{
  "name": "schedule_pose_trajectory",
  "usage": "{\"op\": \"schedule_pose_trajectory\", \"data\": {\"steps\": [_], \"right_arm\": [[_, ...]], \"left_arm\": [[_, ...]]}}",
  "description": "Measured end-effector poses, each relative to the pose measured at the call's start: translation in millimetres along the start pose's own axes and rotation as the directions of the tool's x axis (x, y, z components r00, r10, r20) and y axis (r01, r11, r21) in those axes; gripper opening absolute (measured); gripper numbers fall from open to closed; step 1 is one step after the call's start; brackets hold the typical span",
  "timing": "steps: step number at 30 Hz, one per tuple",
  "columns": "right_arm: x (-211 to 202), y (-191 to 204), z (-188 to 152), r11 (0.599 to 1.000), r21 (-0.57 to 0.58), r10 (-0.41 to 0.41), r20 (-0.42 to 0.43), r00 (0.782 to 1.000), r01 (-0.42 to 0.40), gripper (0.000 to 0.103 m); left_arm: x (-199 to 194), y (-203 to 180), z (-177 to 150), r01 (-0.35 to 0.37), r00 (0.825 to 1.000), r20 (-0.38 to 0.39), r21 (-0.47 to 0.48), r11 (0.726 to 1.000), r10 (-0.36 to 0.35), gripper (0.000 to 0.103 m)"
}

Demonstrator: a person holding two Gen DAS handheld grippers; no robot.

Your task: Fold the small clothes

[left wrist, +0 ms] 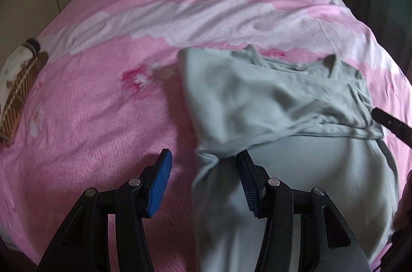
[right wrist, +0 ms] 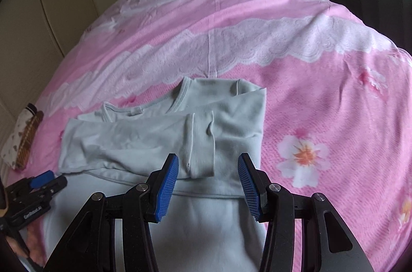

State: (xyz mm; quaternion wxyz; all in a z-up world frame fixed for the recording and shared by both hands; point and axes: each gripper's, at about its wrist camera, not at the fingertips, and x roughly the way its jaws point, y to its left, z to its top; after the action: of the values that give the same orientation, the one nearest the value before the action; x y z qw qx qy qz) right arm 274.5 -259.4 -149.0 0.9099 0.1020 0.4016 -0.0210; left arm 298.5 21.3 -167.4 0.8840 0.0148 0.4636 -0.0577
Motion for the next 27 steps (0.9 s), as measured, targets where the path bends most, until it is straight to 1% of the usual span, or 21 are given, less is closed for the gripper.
{"op": "schedule_pose_trajectory", "data": {"steps": [5,7,9,10,11,14,17,22,24,25,26,27], "right_arm": [[14,5,1,1.0,-0.015,-0.018,-0.034,0.999,0.018,0.048],[18,6,0,1.0,-0.018,-0.025,-0.046,0.999,0.024,0.047],[20,7,-2,0.999,-0.027,-0.022,-0.058,0.998,0.02,0.037],[22,8,-3,1.0,-0.031,-0.008,-0.067,0.998,0.006,0.025],[22,9,-5,1.0,-0.031,0.003,-0.071,0.997,-0.006,0.018],[18,12,-9,0.999,-0.047,0.003,-0.056,0.998,-0.005,0.01],[13,13,-15,0.998,-0.056,0.0,-0.052,0.999,-0.003,0.009],[9,11,-21,0.998,-0.068,0.005,-0.066,0.998,-0.009,0.009],[8,11,-18,0.997,-0.071,-0.013,-0.065,0.998,0.009,0.019],[4,11,-16,0.997,-0.074,-0.027,-0.05,0.998,0.023,0.034],[0,11,-15,0.997,-0.074,-0.027,-0.027,0.999,0.025,0.042],[-5,11,-13,0.997,-0.073,-0.028,0.0,1.0,0.028,0.042]], "left_arm": [[3,13,3,-0.036,0.999,0.019,-0.041,0.999,0.037,0.051],[3,19,2,-0.03,0.999,0.019,-0.056,0.998,0.031,0.053],[1,22,-3,-0.031,0.999,0.022,-0.06,0.998,0.033,0.053],[2,23,-4,-0.033,0.999,0.023,-0.06,0.998,0.035,0.053],[1,24,-7,-0.034,0.999,0.023,-0.063,0.997,0.035,0.053],[1,29,-13,-0.031,0.999,0.019,-0.079,0.996,0.033,0.053],[-4,30,-18,-0.032,0.999,0.023,-0.084,0.996,0.035,0.053],[-15,26,-23,-0.036,0.999,0.033,-0.07,0.997,0.039,0.052],[-24,22,-23,-0.031,0.998,0.046,-0.055,0.998,0.033,0.052],[-29,19,-22,-0.024,0.998,0.059,-0.044,0.999,0.026,0.052],[-33,16,-20,-0.018,0.997,0.072,-0.034,0.999,0.02,0.052],[-38,12,-16,-0.009,0.996,0.087,-0.024,1.0,0.012,0.052]]}}
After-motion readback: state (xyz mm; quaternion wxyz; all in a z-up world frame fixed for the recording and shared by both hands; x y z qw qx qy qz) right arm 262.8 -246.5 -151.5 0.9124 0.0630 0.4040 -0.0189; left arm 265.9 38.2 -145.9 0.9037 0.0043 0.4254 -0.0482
